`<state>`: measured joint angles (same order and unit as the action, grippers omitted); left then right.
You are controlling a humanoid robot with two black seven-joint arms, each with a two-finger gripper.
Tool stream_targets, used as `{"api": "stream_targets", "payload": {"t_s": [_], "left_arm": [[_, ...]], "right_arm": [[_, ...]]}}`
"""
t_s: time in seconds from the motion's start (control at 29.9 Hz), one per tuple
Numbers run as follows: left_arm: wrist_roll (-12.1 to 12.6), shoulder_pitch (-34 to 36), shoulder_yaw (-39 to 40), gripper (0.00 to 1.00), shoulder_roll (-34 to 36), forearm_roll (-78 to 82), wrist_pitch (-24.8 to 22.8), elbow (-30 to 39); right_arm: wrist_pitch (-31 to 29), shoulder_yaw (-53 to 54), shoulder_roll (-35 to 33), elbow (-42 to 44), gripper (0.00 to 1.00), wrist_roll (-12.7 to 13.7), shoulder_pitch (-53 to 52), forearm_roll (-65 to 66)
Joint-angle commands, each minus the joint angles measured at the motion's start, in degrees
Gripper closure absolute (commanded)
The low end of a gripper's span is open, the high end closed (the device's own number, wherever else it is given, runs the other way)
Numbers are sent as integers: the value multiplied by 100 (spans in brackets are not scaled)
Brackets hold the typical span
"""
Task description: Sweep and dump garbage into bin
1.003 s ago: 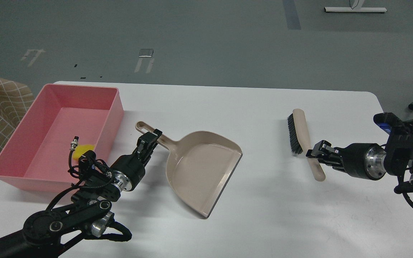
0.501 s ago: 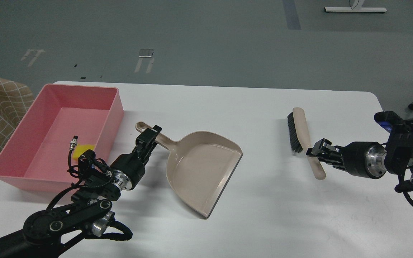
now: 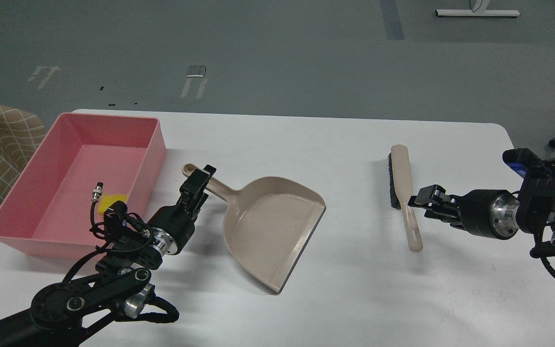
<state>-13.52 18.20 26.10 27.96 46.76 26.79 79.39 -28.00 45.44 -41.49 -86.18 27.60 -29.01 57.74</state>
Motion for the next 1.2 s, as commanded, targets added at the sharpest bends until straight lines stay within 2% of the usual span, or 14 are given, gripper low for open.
{"api": "stream_targets", "payload": {"t_s": [0.0,0.2,0.27,0.43,0.67,1.17], "left_arm": [[-1,0,0,3,8,0,37,24],[-1,-9,9,2,17,0,46,50],[-1,-18,1,2,34,0,98,112],[-1,-27,-8,2,34,0,121,191],[-1,-62,-17,2,113,0,121,270],[8,-202,-87,2,658,8,121,937]], "right_arm": [[0,17,-8,4,33,0,-8,18],[0,26,-52,-31,28,0,-44,9],[0,61,-61,-31,17,0,-52,9],[0,210,-61,-31,4,0,-96,9],[0,246,-61,-48,4,0,-272,0],[0,237,-61,-22,4,0,-430,9]]}}
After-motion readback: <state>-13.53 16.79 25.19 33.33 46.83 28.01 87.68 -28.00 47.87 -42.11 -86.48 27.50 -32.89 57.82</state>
